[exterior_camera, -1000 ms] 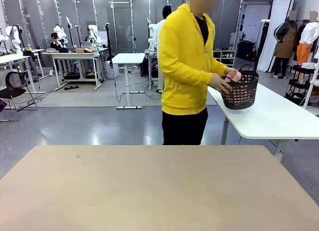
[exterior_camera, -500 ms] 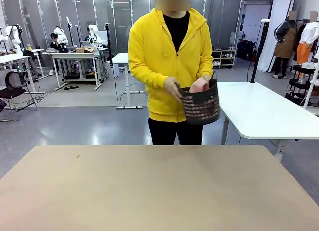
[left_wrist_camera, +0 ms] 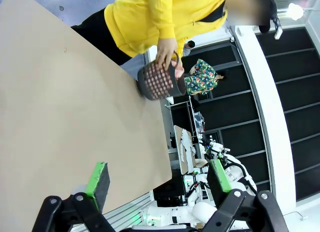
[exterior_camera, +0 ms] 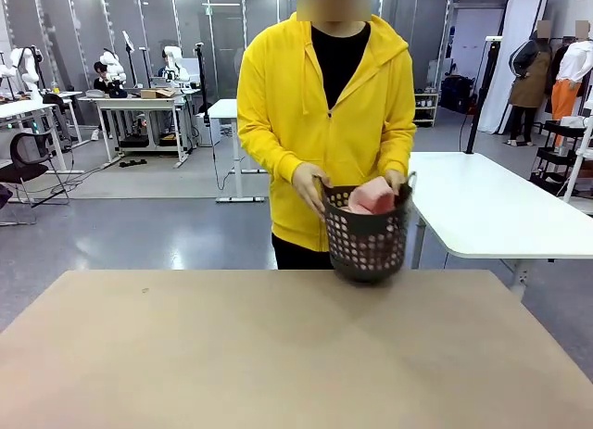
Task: Fold the towel.
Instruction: Grab the top end of the 100 cm Hotel Towel extended by the human.
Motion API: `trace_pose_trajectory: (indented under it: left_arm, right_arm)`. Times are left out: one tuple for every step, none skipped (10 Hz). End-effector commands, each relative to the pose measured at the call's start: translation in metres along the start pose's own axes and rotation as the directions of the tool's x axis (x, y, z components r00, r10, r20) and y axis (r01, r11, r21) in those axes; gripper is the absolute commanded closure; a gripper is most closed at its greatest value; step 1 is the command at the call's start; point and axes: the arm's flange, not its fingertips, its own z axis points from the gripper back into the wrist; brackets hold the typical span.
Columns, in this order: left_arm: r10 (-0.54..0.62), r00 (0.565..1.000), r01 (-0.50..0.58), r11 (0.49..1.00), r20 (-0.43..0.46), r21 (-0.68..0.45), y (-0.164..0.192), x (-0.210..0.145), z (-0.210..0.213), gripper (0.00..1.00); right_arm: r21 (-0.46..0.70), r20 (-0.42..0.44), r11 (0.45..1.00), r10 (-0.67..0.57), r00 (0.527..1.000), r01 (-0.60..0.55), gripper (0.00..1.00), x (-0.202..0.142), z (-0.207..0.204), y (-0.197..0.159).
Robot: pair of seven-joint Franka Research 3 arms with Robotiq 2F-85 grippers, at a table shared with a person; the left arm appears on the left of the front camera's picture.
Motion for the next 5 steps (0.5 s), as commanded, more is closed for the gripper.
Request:
trace_pose_trajectory:
  left_arm:
    - [-0.012,1.000,0.012,1.000,-0.004,-0.012,-0.0001,0.0000,0.0012,0.00]
    - [-0.012,1.000,0.012,1.000,-0.004,-0.012,-0.0001,0.0000,0.0012,0.00]
    - [-0.012,1.000,0.012,1.000,-0.004,-0.012,-0.0001,0.0000,0.0012,0.00]
    - [-0.012,1.000,0.012,1.000,-0.004,-0.012,-0.0001,0.0000,0.0012,0.00]
    - [-0.012,1.000,0.012,1.000,-0.004,-0.012,-0.0001,0.0000,0.0012,0.00]
  right_arm:
    - [0.012,0.011,1.000,0.012,1.000,-0.012,0.00,0.0031,0.0006,-0.0001]
    - [0.012,0.011,1.000,0.012,1.000,-0.012,0.00,0.0031,0.0006,-0.0001]
    - [0.012,0.011,1.000,0.012,1.000,-0.012,0.00,0.0031,0.0006,-0.0001]
    - [0.012,0.011,1.000,0.012,1.000,-0.012,0.00,0.0031,0.0006,-0.0001]
    - [0.012,0.011,1.000,0.012,1.000,-0.012,0.00,0.0031,0.0006,-0.0001]
